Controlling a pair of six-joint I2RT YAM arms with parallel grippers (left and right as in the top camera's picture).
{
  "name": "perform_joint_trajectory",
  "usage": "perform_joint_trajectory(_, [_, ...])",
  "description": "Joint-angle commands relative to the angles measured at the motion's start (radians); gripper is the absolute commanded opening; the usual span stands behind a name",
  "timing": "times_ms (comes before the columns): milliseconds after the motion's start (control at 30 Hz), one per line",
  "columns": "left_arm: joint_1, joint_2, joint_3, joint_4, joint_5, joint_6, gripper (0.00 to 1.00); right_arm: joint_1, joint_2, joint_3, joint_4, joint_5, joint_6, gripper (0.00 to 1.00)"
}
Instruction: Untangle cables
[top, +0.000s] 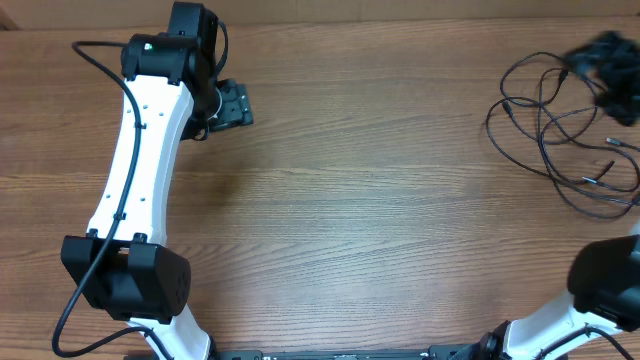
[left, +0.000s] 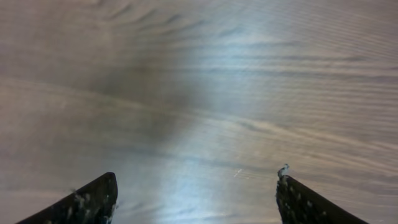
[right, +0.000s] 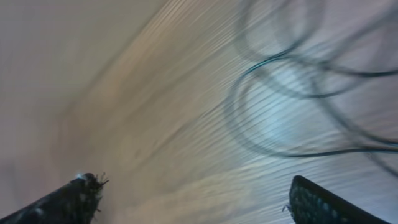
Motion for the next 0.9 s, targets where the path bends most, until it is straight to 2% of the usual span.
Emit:
perform_joint_trajectory(0, [-0.023,0.003,-0.001,0.039,0.035,0.094,0.84,0.139,-0.008,0.018,-0.016,0.005,-0.164,1.0])
perform_joint_trajectory(100, [-0.027,0.003,-0.001,0.072,0.031,0.155,0.91,0.262,-0.008,0.018,-0.032,0.122,-0.206,1.0])
perform_joint_trajectory(167, [-0.027,0.003,-0.001,0.082,0.011,0.17,1.0,0.335,-0.008,0.016,-0.035,0.193,-0.212,1.0])
perform_joint_trajectory(367, [0.002,0.003,-0.001,-0.003,-0.065,0.105,1.0,0.497,-0.007,-0.018,-0.042,0.249,-0.169,1.0])
perform_joint_trajectory(500, [0.027,0.003,-0.001,-0.14,-0.065,0.082,1.0,0.524,-0.007,-0.042,-0.098,0.315,-0.057,1.0])
perform_joint_trajectory(633, [0.043,0.003,-0.001,-0.265,-0.07,0.078,1.0,0.524,-0.009,-0.042,-0.187,0.314,-0.044,1.0])
perform_joint_trajectory(867, [0.046,-0.023,-0.025,-0.328,-0.073,0.071,1.0,0.524,-0.014,-0.042,-0.334,0.344,-0.024,1.0])
